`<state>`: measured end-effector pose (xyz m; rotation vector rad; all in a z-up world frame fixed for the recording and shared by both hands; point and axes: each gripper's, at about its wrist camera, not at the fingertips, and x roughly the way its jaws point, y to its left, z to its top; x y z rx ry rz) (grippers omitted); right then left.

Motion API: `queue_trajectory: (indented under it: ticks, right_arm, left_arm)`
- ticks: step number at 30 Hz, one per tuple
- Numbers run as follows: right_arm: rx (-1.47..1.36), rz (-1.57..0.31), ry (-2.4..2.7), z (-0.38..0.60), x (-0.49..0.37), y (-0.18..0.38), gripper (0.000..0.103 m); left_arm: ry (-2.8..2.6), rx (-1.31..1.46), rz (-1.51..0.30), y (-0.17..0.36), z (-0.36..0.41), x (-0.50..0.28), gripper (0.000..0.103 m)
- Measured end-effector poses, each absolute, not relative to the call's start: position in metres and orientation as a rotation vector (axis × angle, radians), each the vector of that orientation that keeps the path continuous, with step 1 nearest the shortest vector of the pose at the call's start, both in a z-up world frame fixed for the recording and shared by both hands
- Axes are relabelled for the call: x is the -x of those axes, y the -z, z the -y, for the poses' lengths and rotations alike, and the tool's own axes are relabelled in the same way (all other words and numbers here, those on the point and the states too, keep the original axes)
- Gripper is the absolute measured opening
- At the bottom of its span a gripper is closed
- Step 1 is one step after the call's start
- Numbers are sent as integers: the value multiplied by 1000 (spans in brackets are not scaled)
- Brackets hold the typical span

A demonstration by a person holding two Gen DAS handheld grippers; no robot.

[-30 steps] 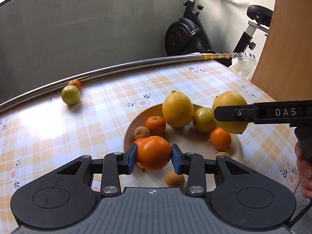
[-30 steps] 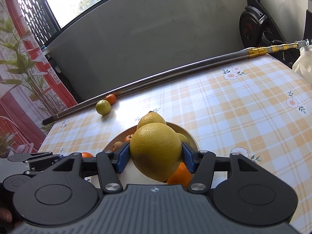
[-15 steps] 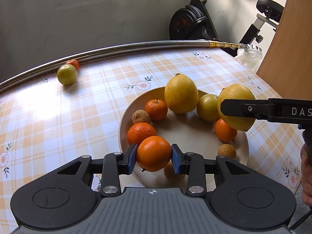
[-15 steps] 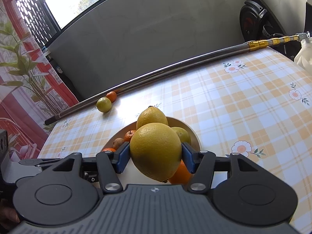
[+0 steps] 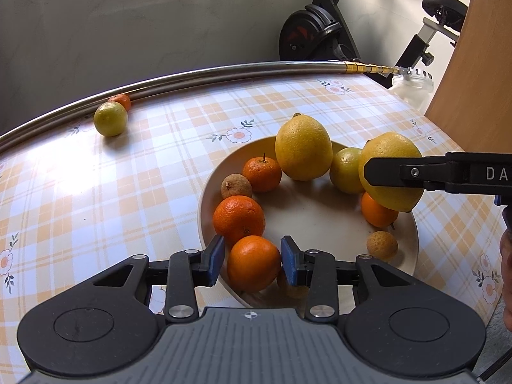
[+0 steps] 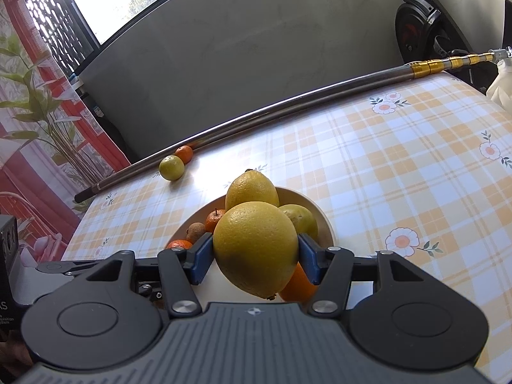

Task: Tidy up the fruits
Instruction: 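Lower the mandarin onto the plate and open the left tool while the right releases the grapefruit there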

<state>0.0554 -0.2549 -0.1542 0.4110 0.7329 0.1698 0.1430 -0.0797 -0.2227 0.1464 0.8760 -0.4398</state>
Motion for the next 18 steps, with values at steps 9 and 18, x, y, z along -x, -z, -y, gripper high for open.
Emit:
queue_trajectory:
  ticks: [9, 18]
  right_arm:
    - [-393, -751, -193, 243, -62, 155, 58]
    - [-293, -795, -256, 206, -80, 167, 58]
  left_arm:
    - [393, -59, -782, 199, 64, -128, 55]
    - [224, 121, -722, 179, 22, -133, 55]
